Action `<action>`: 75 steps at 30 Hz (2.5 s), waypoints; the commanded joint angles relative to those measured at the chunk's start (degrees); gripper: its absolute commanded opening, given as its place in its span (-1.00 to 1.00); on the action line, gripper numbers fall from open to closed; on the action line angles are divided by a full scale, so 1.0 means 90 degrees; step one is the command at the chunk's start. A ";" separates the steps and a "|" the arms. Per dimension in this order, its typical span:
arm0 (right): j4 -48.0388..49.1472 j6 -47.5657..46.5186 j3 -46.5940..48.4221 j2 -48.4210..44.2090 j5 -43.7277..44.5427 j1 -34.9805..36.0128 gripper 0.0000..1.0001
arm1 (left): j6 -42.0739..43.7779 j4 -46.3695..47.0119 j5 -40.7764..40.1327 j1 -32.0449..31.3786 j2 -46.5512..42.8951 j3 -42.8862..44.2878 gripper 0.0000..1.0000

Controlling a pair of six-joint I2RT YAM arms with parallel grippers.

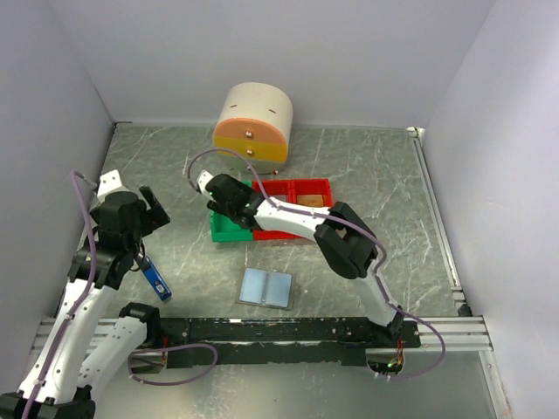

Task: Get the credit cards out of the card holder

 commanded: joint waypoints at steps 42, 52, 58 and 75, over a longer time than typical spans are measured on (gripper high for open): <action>-0.0470 1.1039 -0.7407 -0.6153 -0.1221 0.1343 -0.15 | -0.1060 0.2763 0.4545 -0.3788 0.3241 -0.1529 0.59; -0.0263 1.1081 -0.7431 -0.5719 -0.1313 0.1343 -0.18 | -0.1193 0.2827 0.4023 -0.4041 0.4049 -0.1644 0.38; 0.0598 1.1021 -0.7718 -0.5824 -0.1469 0.1322 -0.34 | -0.1354 0.3133 0.3965 -0.4319 0.4234 -0.1713 -0.02; 0.2258 1.0741 -0.8125 -0.5847 -0.2206 0.0925 -0.77 | -0.1520 0.3075 0.3612 -0.4593 0.4249 -0.1632 -0.73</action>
